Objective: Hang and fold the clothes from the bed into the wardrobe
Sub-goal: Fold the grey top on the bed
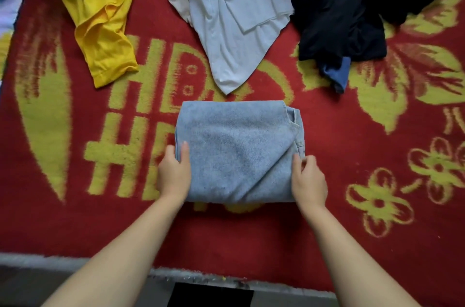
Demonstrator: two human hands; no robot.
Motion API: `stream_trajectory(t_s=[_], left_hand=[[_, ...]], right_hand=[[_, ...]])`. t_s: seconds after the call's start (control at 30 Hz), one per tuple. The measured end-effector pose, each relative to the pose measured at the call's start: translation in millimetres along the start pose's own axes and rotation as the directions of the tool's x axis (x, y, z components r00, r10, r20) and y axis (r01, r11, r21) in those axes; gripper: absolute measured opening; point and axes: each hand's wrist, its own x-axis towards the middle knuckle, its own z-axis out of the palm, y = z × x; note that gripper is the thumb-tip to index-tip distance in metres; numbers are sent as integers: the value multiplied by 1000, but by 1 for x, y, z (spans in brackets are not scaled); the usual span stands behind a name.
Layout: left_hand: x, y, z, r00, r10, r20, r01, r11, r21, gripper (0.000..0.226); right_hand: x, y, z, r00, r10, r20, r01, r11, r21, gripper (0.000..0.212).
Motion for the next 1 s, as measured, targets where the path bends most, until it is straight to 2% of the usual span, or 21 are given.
stream_trajectory(t_s=[0.07,0.2,0.33,0.43,0.53,0.67,0.73,0.8,0.9,0.97,1.0], left_hand=[[-14,-4,3,1000,13,-26,-12,1000,26,35],[-4,-5,-3,988,45,-149,-49,998,-24,37],[-10,-21,0,995,-11,-99,12,1000,7,38],[-17,-25,-5,996,-3,-86,2,1000,-12,42],[-28,-33,-7,996,-18,-82,17,1000,-20,44],[-28,-42,-2,998,-63,20,61,994,86,46],[-19,-37,-4,999,-29,40,24,993,119,44],[-9,-30,-9,999,27,19,-29,993,117,36],[11,2,-15,987,162,8,-162,987,22,27],[28,33,-9,977,212,26,-212,977,12,33],[36,46,-4,975,217,51,-219,975,32,36]], right_hand=[[-8,4,4,999,-34,28,36,996,-78,40],[-3,17,-5,987,-96,-126,95,995,-9,38],[-17,29,9,999,5,-32,-2,998,68,35],[-15,30,3,997,-62,-42,66,991,114,32],[-17,34,-6,994,-85,-64,89,994,57,35],[-26,46,2,999,1,48,2,997,-77,37],[-21,42,0,998,12,59,-10,1000,-28,34],[-10,31,-10,999,-21,-38,25,994,109,26],[14,-3,-27,976,-124,-179,164,958,233,31],[29,-32,-25,983,-166,-81,176,973,147,38],[35,-44,-20,986,-165,4,164,986,32,42]])
